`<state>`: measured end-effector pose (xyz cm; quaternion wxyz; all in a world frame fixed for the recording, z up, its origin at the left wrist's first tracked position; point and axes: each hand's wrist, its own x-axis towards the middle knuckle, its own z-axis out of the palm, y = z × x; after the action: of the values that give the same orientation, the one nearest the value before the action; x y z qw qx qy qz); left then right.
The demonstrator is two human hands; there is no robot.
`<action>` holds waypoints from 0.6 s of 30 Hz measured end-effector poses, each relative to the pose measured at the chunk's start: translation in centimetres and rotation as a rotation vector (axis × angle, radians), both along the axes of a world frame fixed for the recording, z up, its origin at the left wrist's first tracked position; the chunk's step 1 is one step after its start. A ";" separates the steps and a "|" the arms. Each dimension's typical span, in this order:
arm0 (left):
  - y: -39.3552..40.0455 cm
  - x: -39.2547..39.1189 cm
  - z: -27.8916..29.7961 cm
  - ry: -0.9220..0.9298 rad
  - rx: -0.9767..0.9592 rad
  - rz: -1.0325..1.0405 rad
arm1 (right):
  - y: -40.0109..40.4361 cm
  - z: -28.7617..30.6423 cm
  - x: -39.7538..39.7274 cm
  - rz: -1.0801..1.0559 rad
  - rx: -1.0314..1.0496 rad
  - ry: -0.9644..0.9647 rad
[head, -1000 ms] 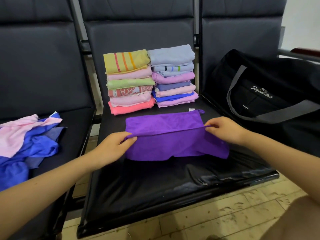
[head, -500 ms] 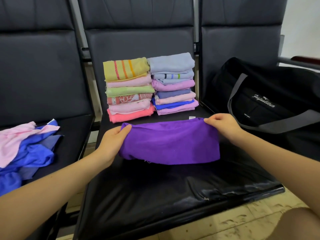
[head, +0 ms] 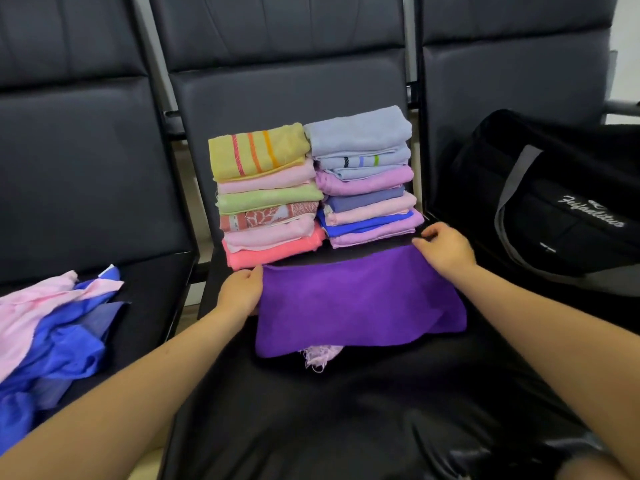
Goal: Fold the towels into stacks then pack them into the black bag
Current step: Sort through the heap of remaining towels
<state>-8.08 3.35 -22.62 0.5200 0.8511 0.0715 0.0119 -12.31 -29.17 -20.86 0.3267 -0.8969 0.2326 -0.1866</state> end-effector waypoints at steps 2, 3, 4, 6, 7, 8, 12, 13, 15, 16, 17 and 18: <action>0.1 0.1 -0.7 -0.011 0.128 0.001 | 0.3 -0.5 0.0 0.021 -0.131 0.107; 0.1 0.1 -0.9 -0.047 0.218 -0.003 | 0.4 -0.6 -0.2 0.032 -0.168 0.109; 0.0 -0.1 -1.0 -0.081 0.302 -0.014 | 0.5 -0.6 -0.4 0.038 -0.174 0.100; -0.3 -0.4 -1.0 -0.147 0.409 -0.047 | 0.5 -0.7 -1.4 0.021 -0.170 0.085; -0.3 -0.5 -1.1 -0.171 0.436 -0.059 | 0.6 -0.6 -2.0 -0.003 -0.181 0.093; -0.2 -0.8 -1.0 -0.182 0.458 -0.064 | 0.7 -0.6 -2.7 -0.031 -0.203 0.115; 0.5 -2.1 -1.0 -0.150 0.556 -0.082 | 1.3 -0.1 -5.1 -0.086 -0.355 0.397; 0.6 -2.6 -1.0 -0.133 0.604 -0.092 | 1.4 0.0 -5.3 -0.055 -0.366 0.476; 0.5 -3.6 -1.0 -0.111 0.693 -0.121 | 1.7 0.2 -5.7 0.022 -0.295 0.580; 0.3 -4.0 -1.1 -0.106 0.726 -0.135 | 1.9 0.3 -6.0 0.051 -0.242 0.605; 0.1 -4.3 -1.1 -0.106 0.748 -0.151 | 2.0 0.6 -6.3 0.069 -0.195 0.614; 0.0 -4.4 -1.2 -0.109 0.761 -0.169 | 2.1 0.8 -6.6 0.069 -0.150 0.605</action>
<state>-12.50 3.33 -23.80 0.1694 0.9841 -0.0363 0.0398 -18.88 -27.08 -20.06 0.1819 -0.9407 0.2741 0.0832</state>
